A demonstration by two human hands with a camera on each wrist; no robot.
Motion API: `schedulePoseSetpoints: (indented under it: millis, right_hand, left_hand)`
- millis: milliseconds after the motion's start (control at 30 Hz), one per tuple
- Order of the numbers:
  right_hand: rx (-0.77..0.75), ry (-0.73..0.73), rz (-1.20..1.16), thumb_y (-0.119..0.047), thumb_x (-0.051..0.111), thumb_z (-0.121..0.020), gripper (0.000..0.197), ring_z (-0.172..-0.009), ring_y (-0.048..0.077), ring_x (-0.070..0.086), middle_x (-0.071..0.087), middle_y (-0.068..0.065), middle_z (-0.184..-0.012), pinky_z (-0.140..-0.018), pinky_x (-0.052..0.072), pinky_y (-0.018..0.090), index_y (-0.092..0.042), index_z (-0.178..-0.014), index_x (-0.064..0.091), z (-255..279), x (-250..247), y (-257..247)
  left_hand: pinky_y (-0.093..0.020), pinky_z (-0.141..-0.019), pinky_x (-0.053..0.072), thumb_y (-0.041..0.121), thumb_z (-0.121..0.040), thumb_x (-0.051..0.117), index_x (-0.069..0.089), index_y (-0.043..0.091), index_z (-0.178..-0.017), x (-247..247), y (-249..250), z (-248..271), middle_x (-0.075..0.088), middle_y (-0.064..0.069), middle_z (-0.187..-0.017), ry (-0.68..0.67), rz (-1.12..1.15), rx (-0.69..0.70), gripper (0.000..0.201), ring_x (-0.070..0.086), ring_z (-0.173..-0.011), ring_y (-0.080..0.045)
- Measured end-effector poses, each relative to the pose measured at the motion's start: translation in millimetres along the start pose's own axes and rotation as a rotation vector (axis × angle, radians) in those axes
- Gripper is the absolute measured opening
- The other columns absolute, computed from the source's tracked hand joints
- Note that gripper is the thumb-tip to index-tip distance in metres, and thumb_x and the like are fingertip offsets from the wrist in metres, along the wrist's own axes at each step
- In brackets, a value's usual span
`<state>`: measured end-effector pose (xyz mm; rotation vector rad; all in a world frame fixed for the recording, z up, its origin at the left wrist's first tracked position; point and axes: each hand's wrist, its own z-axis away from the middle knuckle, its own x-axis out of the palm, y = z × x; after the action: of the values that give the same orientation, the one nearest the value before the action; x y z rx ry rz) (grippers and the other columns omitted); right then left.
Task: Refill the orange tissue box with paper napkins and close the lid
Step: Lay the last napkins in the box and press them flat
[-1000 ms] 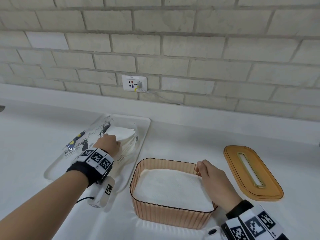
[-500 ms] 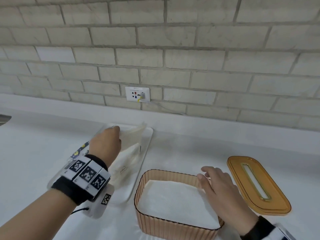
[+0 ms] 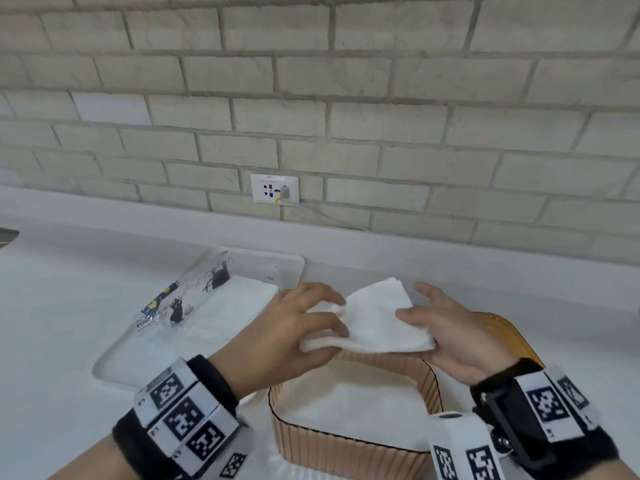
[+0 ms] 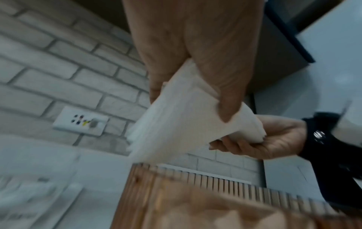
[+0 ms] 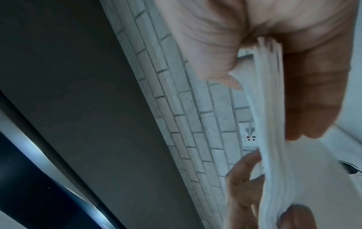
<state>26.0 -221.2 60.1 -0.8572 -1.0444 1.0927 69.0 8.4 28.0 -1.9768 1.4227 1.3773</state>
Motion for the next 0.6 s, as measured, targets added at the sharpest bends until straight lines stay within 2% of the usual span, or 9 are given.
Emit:
schedulePoseSetpoints:
  millis: [67,133,200,233,300,400,467,533,600]
  right_hand:
    - [-0.062,-0.018,0.019,0.004,0.051,-0.089,0.071,-0.089,0.024,0.063,0.060,0.011,-0.123,-0.057,0.053,0.035,-0.029,-0.145,0.024,2,-3,-1]
    - [-0.125,-0.040,0.001,0.004,0.052,-0.088,0.066,-0.090,0.024,0.064,0.063,0.007,-0.120,-0.051,0.052,0.030,-0.030,-0.141,0.033,4,-5,-4]
    - [-0.188,-0.077,0.014,0.004,0.053,-0.087,0.060,-0.090,0.024,0.066,0.067,0.006,-0.113,-0.053,0.053,0.030,-0.030,-0.135,0.041,8,-5,-9]
    - [-0.221,-0.104,0.032,0.003,0.054,-0.086,0.058,-0.089,0.023,0.067,0.069,0.006,-0.109,-0.054,0.054,0.030,-0.030,-0.133,0.044,10,-4,-12]
    - [-0.284,-0.174,0.060,0.000,0.056,-0.082,0.058,-0.087,0.020,0.069,0.071,0.006,-0.106,-0.058,0.054,0.028,-0.029,-0.131,0.046,15,-2,-18]
    - [-0.347,-0.240,0.091,0.000,0.054,-0.083,0.057,-0.087,0.017,0.069,0.072,0.004,-0.102,-0.061,0.055,0.025,-0.029,-0.131,0.046,20,1,-23]
    - [-0.373,-0.240,0.107,0.001,0.052,-0.085,0.056,-0.086,0.016,0.069,0.072,0.002,-0.100,-0.062,0.055,0.023,-0.030,-0.131,0.046,21,2,-25]
    - [-0.385,-0.222,0.125,0.000,0.053,-0.084,0.056,-0.089,0.017,0.069,0.072,0.003,-0.102,-0.065,0.056,0.025,-0.030,-0.131,0.046,20,-1,-21]
    - [-0.384,-0.190,0.138,0.000,0.053,-0.084,0.055,-0.094,0.021,0.068,0.071,0.004,-0.106,-0.070,0.057,0.029,-0.029,-0.131,0.046,18,-6,-11]
  left_hand:
    - [-0.019,-0.110,0.026,0.065,-0.077,0.059,0.062,0.041,-0.111,0,-2,7,0.038,0.014,-0.143,0.055,0.199,-0.142,0.042,0.027,-0.135,0.000]
    - [-0.012,-0.111,0.019,0.076,-0.072,0.053,0.050,0.050,-0.125,-2,-2,12,0.025,0.021,-0.150,0.093,0.391,-0.353,0.059,0.018,-0.139,0.007]
    - [-0.013,-0.108,0.028,0.074,-0.069,0.052,0.034,0.052,-0.133,-1,-5,16,0.029,0.022,-0.148,0.152,0.575,-0.522,0.071,0.027,-0.136,0.008]
    - [-0.012,-0.105,0.034,0.072,-0.068,0.052,0.030,0.050,-0.136,1,-7,17,0.033,0.020,-0.147,0.180,0.660,-0.592,0.075,0.035,-0.132,0.008]
    - [-0.020,-0.104,0.040,0.069,-0.065,0.054,0.029,0.044,-0.139,5,-8,14,0.044,0.011,-0.143,0.235,0.835,-0.690,0.082,0.048,-0.125,0.001]
    - [-0.032,-0.101,0.046,0.062,-0.069,0.061,0.036,0.027,-0.142,10,-5,9,0.058,0.000,-0.133,0.287,1.200,-0.763,0.085,0.060,-0.118,-0.013]
    - [-0.032,-0.088,0.054,0.055,-0.080,0.053,0.048,0.017,-0.135,7,4,5,0.064,-0.004,-0.127,0.253,1.378,-0.763,0.066,0.063,-0.115,-0.019]
    - [-0.031,-0.080,0.057,0.047,-0.084,0.045,0.055,0.016,-0.128,3,11,2,0.066,-0.007,-0.123,0.232,1.457,-0.735,0.055,0.064,-0.112,-0.022]
    - [-0.031,-0.080,0.056,0.040,-0.085,0.049,0.055,0.015,-0.129,4,13,2,0.066,-0.007,-0.123,0.263,1.423,-0.708,0.051,0.064,-0.112,-0.023]
